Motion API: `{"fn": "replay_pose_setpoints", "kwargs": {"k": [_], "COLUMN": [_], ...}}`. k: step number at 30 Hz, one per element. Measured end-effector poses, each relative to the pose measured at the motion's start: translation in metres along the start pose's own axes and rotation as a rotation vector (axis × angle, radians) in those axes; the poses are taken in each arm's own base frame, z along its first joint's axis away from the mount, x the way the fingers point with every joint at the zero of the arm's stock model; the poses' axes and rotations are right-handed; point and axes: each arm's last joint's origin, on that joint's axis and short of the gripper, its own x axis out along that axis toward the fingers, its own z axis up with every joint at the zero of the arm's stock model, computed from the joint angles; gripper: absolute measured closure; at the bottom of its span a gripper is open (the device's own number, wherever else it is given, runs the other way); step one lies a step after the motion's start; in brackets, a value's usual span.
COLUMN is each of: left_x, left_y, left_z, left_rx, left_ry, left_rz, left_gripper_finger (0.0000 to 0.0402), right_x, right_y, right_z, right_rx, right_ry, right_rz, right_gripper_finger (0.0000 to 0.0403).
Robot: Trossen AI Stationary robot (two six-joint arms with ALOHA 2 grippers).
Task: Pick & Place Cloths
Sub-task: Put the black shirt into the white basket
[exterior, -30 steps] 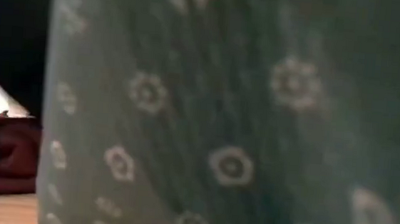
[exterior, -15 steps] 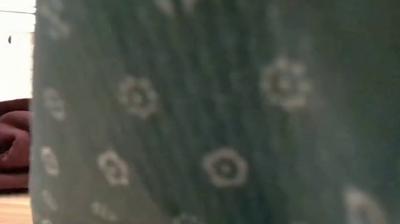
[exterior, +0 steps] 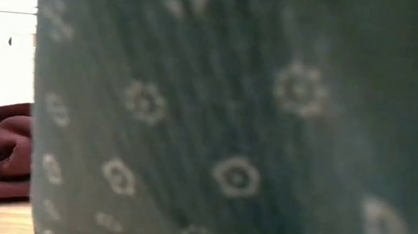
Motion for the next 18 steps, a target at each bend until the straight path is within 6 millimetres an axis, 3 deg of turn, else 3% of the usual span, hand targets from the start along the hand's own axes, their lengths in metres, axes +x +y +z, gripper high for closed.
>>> {"fn": "replay_pose_setpoints", "kwargs": {"k": [6, 13, 18], "left_x": [0.004, 0.022, 0.039], "left_y": [0.006, -0.001, -0.010], "left_z": [0.011, 0.017, 0.004], "left_rx": [0.270, 0.736, 0.891], "left_ry": [-0.015, 0.037, 0.192], "left_rz": [0.285, 0.537, 0.626], "left_gripper_finger": [0.0388, 0.0388, 0.0388], "right_x": [0.000, 0.000, 0.000], "right_y": [0.000, 0.000, 0.000], "right_z": [0.000, 0.000, 0.000], "right_rx": [0.000, 0.000, 0.000], "right_ry": [0.000, 0.000, 0.000], "right_rz": [0.000, 0.000, 0.000], "right_gripper_finger": [0.0394, 0.0394, 0.0394]}}
